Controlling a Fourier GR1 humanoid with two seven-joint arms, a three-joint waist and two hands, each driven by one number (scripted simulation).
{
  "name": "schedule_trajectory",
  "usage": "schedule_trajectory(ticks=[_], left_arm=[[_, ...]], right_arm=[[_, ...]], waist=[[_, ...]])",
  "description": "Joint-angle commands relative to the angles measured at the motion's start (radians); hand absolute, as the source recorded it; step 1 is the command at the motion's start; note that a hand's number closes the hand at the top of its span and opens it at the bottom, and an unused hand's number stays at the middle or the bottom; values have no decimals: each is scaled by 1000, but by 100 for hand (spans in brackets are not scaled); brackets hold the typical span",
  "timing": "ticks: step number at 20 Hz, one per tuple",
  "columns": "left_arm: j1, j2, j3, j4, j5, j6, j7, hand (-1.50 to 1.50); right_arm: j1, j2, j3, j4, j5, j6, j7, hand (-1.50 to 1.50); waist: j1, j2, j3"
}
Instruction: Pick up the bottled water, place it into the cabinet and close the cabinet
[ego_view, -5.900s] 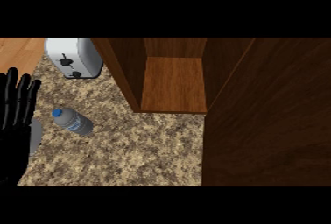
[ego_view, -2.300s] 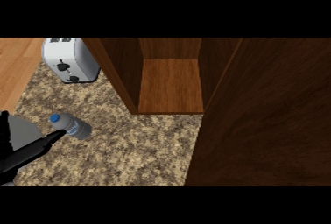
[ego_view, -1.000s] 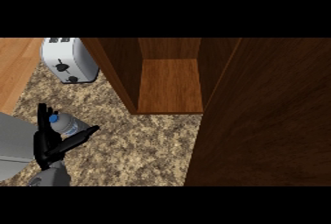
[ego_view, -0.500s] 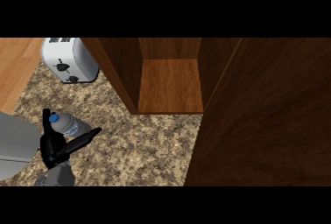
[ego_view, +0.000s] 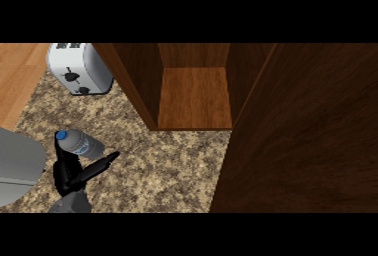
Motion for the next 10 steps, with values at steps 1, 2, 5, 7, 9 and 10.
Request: schedule_trajectory(ticks=[1,2,5,7,9,10], left_arm=[[-13,17,25,131,28,-65,-118,-150],[-78,48,21,97,36,-46,-26,-150],[-57,43,36,177,64,-124,-151,-150],[-48,-10,29,155,66,-101,-175,150],[-124,73,64,260,96,-155,-170,150],[-67,15,33,208,88,-141,-180,150]], right_arm=[[-8,0,16,-111,102,-7,79,-150],[-65,12,-26,-101,91,1,122,-150],[-25,15,0,-15,83,-2,24,-150],[-3,-37,-7,-152,87,-5,77,-150],[8,0,70,-59,135,-27,25,-150],[-2,-13,34,-85,118,-18,44,-150]], waist=[[-2,2,-1],[2,2,0],[1,2,0],[-3,0,0],[-7,2,-1],[0,0,0]])
